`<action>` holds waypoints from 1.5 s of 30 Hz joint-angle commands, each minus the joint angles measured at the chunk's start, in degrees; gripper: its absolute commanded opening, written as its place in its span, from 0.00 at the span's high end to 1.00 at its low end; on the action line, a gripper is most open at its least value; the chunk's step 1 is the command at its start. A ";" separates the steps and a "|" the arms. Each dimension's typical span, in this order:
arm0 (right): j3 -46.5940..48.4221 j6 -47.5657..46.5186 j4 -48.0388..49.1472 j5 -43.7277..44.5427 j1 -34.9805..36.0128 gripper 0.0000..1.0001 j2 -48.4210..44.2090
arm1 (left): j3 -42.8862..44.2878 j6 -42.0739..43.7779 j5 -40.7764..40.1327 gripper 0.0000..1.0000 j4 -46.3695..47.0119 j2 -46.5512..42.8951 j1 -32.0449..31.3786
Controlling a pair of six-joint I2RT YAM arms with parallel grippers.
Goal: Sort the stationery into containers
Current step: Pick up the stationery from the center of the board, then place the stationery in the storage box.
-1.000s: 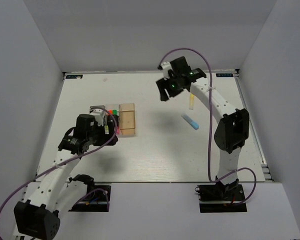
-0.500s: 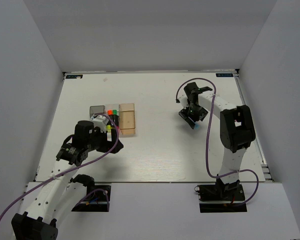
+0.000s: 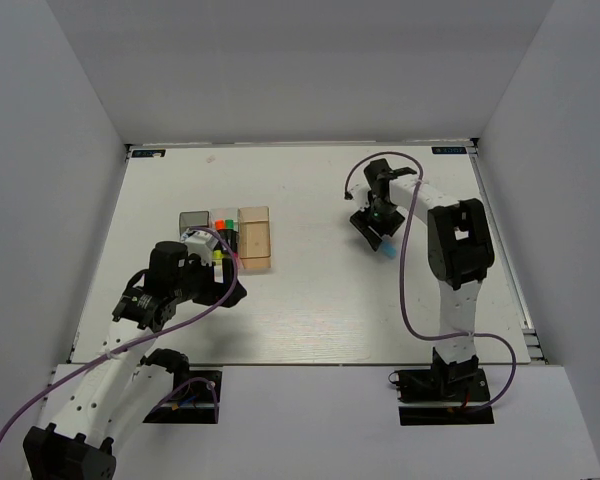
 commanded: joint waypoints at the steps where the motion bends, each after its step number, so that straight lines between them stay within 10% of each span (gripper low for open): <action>1: 3.25 -0.64 -2.72 -4.11 -0.83 0.32 1.98 | -0.22 0.89 0.11 0.00 -0.20 -0.08 -0.08; 14: -1.75 -1.52 -2.81 -4.72 -1.80 0.99 3.21 | -0.31 0.98 -0.16 0.00 -0.37 -0.17 -0.08; 28: 17.75 24.36 -10.82 -46.11 9.69 1.00 -1.81 | -0.83 1.07 -3.40 0.00 0.68 -2.54 -0.16; 39: 17.14 56.38 29.34 -35.32 24.65 1.00 0.93 | -3.38 0.72 -11.84 0.00 2.44 -8.43 -0.16; 45: 20.56 53.70 40.16 -25.23 25.62 1.00 5.84 | -3.12 0.89 -13.43 0.00 2.09 -7.29 -0.16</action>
